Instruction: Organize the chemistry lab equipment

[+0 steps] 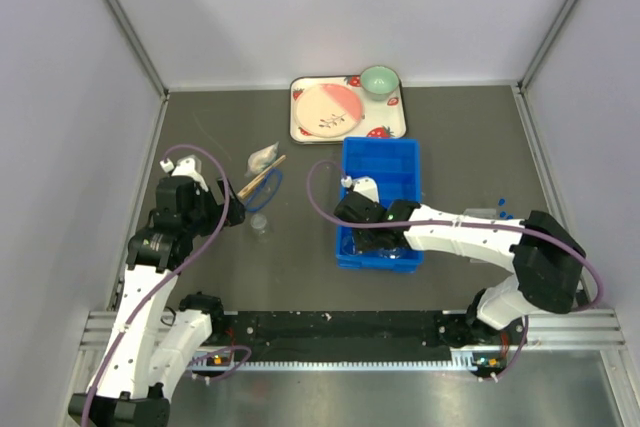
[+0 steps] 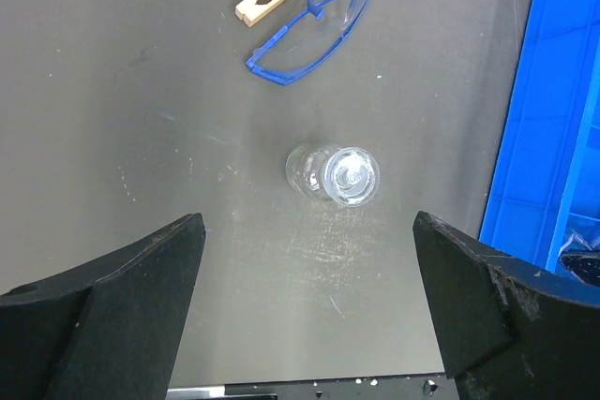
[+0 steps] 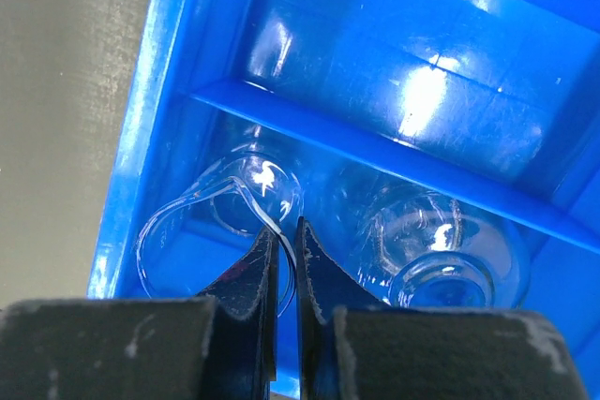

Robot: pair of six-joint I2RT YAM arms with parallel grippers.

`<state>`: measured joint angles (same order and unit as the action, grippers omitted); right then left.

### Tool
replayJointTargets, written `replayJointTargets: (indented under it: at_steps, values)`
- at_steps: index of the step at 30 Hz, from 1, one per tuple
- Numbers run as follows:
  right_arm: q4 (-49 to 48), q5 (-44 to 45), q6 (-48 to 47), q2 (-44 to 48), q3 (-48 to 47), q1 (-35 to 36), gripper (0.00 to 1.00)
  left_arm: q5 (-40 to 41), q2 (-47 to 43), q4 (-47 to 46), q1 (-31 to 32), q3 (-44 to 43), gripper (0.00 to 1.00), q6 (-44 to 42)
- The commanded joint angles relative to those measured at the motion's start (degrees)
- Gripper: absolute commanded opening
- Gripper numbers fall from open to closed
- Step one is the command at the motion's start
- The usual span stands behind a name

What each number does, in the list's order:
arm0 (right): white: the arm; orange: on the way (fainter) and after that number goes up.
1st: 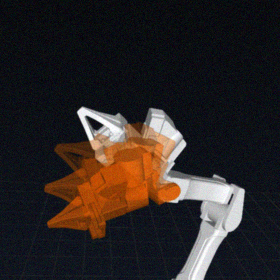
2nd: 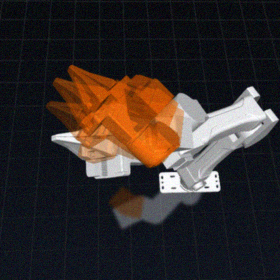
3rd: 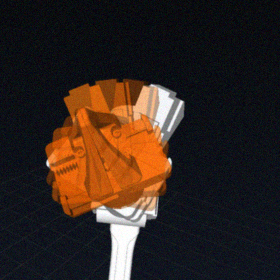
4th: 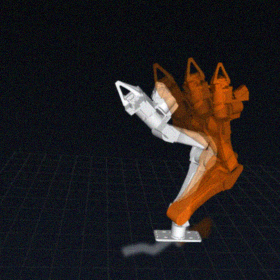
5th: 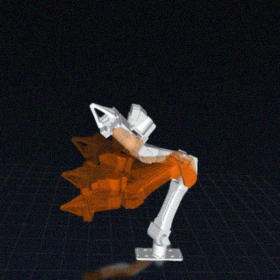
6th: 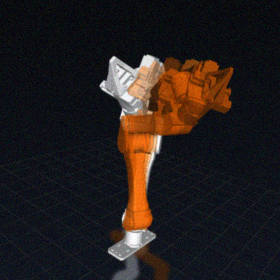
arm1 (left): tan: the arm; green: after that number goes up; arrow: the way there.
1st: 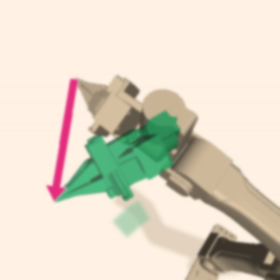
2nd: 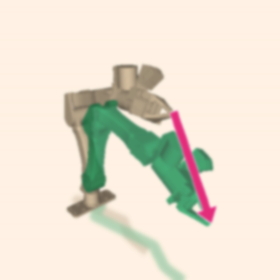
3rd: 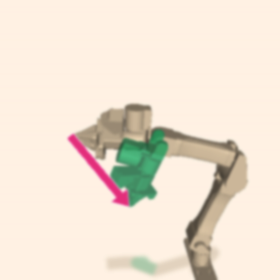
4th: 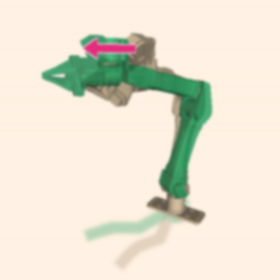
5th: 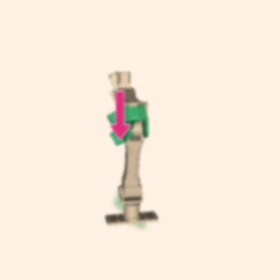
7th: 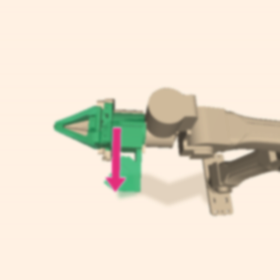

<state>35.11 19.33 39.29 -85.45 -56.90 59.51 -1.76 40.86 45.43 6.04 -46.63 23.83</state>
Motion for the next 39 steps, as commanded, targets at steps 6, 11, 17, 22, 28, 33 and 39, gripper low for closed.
replayJointTargets:
  at_steps: [6,11,17,22,28,33,39]
  values:
    - [-2.77,2.73,2.02,-0.95,1.01,-1.06,0.00,-4.83,0.27,-3.68,-0.07,1.45,0.98,-0.54]
    - [-2.68,2.82,2.02,-1.21,0.92,-0.97,0.37,-5.97,1.76,-4.03,-0.07,1.54,0.99,-0.90]
    - [-1.81,3.69,1.58,0.63,0.57,-1.06,0.52,-6.76,3.43,-4.73,-0.07,2.33,0.99,-1.33]
    - [-0.05,5.10,0.97,4.23,-0.48,-1.06,0.56,-7.82,6.33,-4.91,0.11,2.86,0.99,-1.77]
    - [3.73,7.74,-2.63,8.46,-7.77,-0.44,0.57,-6.59,8.79,-5.17,0.64,1.63,0.98,-1.86]
    - [3.65,5.46,-7.11,5.57,-17.86,-0.44,0.58,-5.71,12.13,-6.32,1.16,-0.74,0.98,-1.25]
    - [1.54,-1.66,-9.58,-4.54,-26.40,-0.44,0.60,-6.23,18.36,-7.46,1.16,-5.13,0.98,-0.90]
